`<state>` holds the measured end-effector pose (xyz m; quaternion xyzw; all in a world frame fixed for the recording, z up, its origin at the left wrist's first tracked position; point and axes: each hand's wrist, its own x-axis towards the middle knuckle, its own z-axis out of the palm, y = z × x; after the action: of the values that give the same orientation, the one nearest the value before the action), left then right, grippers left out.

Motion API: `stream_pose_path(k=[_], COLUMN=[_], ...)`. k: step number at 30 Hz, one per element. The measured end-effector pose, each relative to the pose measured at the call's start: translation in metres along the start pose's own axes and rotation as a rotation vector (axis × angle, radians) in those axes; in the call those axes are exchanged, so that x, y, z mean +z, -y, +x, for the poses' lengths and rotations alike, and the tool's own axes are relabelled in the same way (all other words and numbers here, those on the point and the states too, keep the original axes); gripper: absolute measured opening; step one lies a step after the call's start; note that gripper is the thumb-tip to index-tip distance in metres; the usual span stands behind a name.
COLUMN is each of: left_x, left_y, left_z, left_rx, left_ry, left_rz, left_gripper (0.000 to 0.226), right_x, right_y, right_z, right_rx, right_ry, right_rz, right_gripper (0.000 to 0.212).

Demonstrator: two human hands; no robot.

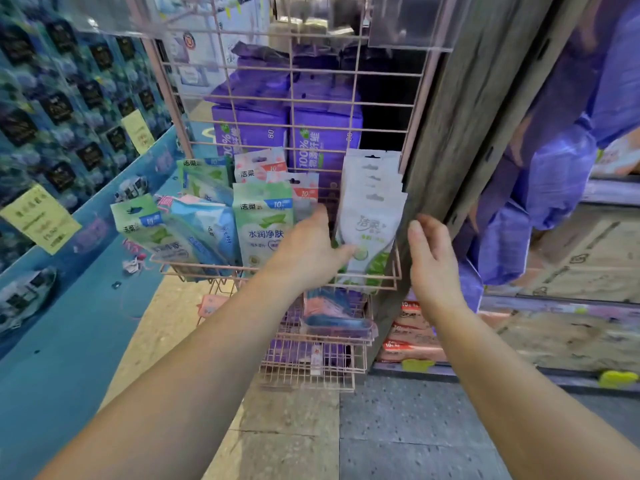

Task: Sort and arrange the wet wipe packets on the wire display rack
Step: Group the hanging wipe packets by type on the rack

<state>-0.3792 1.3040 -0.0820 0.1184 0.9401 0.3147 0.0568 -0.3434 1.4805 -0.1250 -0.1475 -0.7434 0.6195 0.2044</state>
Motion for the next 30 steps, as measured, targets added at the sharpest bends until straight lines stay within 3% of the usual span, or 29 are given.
stream_pose_path(k=[2, 3, 5, 7, 11, 17, 20, 22, 24, 27, 28, 30], left_x=[-0.009, -0.010, -0.005, 0.006, 0.027, 0.039, 0.039, 0.042, 0.047, 0.060, 0.066, 0.075], left_y=[0.007, 0.013, 0.032, 0.053, 0.083, 0.113, 0.123, 0.126, 0.123, 0.106, 0.101, 0.096], left_z=[-0.025, -0.039, -0.062, -0.077, -0.089, -0.098, -0.098, -0.095, -0.093, -0.093, -0.095, -0.099], left_rx=[0.056, 0.066, 0.043, 0.006, -0.104, -0.237, -0.271, -0.291, -0.240, -0.044, 0.002, 0.054], left_ry=[-0.135, -0.155, -0.142, -0.089, 0.046, 0.056, 0.035, 0.045, 0.110, 0.321, 0.327, 0.208], left_rz=[-0.285, -0.446, -0.616, -0.627, -0.556, -0.499, -0.453, -0.367, -0.279, -0.136, -0.088, -0.139], left_gripper=[0.056, 0.040, 0.027, 0.026, 0.021, 0.013, 0.015, 0.023, 0.048, 0.107, 0.113, 0.091], right_x=[-0.010, -0.012, -0.010, 0.000, 0.025, 0.039, 0.030, 0.028, 0.029, 0.033, 0.035, 0.037], right_y=[-0.025, -0.041, -0.080, -0.105, -0.124, -0.129, -0.110, -0.087, -0.065, -0.040, -0.030, -0.006], right_z=[-0.009, -0.016, -0.032, -0.043, -0.036, -0.020, -0.029, -0.043, -0.060, -0.081, -0.087, -0.094], right_rx=[0.148, 0.227, 0.283, 0.239, 0.041, 0.061, -0.052, -0.069, 0.028, 0.258, 0.384, 0.597], right_ry=[-0.211, -0.174, 0.116, 0.316, 0.461, 0.531, 0.517, 0.483, 0.448, 0.357, 0.356, 0.438], right_rz=[-0.038, -0.171, -0.489, -0.713, -1.068, -1.239, -1.115, -0.819, -0.533, -0.197, -0.014, 0.257], right_gripper=[0.024, 0.021, 0.017, 0.021, 0.042, 0.028, 0.029, 0.020, 0.007, 0.020, 0.015, 0.012])
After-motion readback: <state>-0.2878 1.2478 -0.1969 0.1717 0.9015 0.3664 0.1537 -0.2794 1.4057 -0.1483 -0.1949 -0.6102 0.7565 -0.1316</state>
